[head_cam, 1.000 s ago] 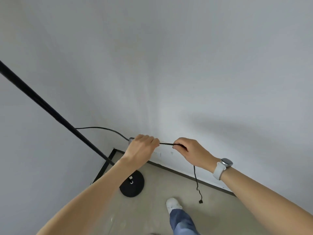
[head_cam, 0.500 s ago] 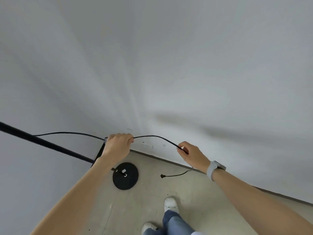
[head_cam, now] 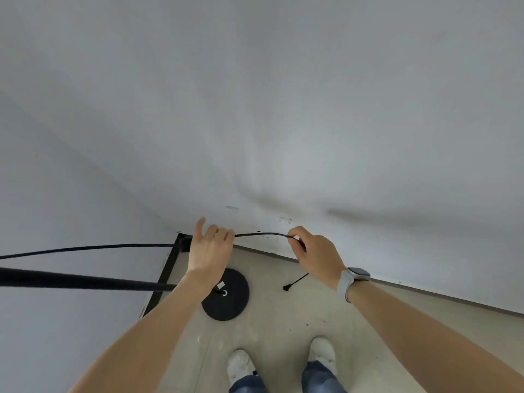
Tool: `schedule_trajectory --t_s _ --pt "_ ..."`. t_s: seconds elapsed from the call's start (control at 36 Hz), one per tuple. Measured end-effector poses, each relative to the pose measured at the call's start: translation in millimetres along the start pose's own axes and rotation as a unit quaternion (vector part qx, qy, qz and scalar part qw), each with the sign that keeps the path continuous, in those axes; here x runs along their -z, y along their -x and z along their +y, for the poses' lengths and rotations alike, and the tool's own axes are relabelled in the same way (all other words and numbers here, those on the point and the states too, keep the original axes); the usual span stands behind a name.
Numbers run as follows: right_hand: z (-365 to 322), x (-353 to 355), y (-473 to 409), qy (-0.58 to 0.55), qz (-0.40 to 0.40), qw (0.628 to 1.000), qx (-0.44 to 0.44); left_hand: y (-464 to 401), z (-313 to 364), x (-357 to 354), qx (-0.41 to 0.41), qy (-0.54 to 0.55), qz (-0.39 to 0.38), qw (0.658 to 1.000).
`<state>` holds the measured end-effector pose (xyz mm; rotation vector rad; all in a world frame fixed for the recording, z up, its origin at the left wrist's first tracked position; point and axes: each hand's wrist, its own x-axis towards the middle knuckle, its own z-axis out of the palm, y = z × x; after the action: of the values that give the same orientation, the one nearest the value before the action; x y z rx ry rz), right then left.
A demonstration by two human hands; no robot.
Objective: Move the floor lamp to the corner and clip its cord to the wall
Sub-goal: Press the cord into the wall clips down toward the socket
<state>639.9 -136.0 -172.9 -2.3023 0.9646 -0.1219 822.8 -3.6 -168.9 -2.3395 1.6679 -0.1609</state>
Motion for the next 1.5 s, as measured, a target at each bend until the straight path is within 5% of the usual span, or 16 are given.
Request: schedule_trajectory --t_s 0.14,0.33,0.53,0.72,1.03,1.28,1.5 --pt "12.5 -66.4 -32.9 0.005 0.027 0.999 0.036 -5.8 11.6 -66.7 -0.065 -0.02 0.068 0.995" --pt "32.9 -148.4 -79.7 -0.02 0.069 0.991 0.113 -26.6 -2.7 -151.6 0.023 0.004 0.225 0.974" --pt "49.1 -190.2 -124.6 -0.018 0.191 0.961 0.199 -77.2 -15.6 -211.3 0.047 -0.037 0.398 0.915" --pt "46.4 -212.8 -161.4 0.031 0.307 0.915 0.26 -103.5 -6.4 -250.5 0.104 0.063 0.461 0.879" --pt "60.8 -233.9 -166.8 0.04 0.334 0.902 0.27 -106.6 -10.6 -276.1 0.172 0.033 0.483 0.858" --pt "53.7 -231.9 -173.5 0.151 0.297 0.916 0.224 -112.2 -15.6 -268.7 0.19 0.061 0.44 0.876" --pt "91.5 -236.6 -152.7 0.096 0.296 0.923 0.228 -111.9 -41.5 -271.8 0.277 0.118 0.393 0.869"
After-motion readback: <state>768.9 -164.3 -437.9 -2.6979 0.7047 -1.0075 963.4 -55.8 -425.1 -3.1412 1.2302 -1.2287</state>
